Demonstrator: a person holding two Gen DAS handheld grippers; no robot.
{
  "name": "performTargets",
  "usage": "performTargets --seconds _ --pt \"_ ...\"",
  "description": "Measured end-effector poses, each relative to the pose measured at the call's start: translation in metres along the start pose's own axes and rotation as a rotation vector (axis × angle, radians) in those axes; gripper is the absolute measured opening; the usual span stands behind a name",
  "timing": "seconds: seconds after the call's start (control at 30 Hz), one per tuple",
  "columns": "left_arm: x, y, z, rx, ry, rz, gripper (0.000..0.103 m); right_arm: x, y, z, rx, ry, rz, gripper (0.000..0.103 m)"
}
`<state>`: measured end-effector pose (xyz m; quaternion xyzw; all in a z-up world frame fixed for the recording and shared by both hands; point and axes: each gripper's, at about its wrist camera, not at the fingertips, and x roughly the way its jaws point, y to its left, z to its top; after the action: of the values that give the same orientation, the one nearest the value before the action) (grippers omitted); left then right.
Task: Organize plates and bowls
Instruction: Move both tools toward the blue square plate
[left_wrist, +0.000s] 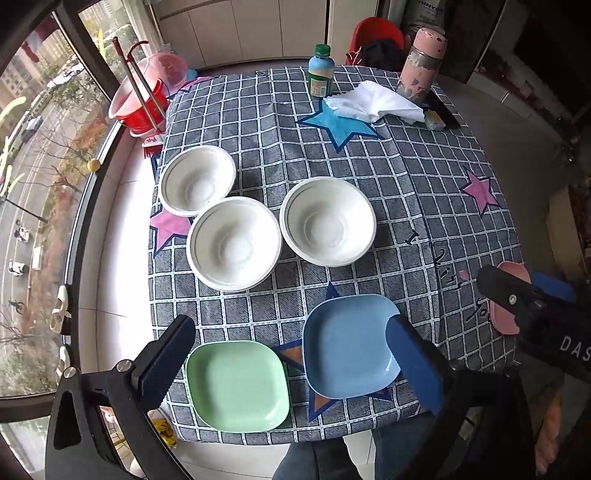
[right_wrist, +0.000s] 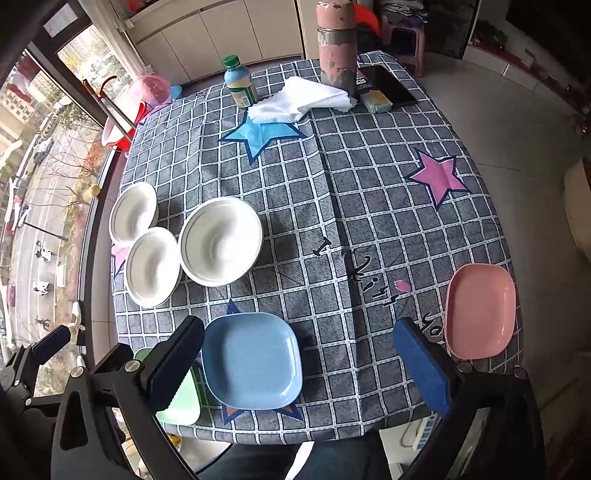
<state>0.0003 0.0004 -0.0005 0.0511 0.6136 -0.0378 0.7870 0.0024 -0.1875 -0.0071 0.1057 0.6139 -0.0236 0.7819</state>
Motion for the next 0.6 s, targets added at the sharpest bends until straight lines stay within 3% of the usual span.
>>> performTargets --seconds 0.6 --pt "0.022 0.029 -0.021 -0.038 0.077 0.046 0.103 0.030 0.018 -0.018 -0.037 0.105 -0.025 0.103"
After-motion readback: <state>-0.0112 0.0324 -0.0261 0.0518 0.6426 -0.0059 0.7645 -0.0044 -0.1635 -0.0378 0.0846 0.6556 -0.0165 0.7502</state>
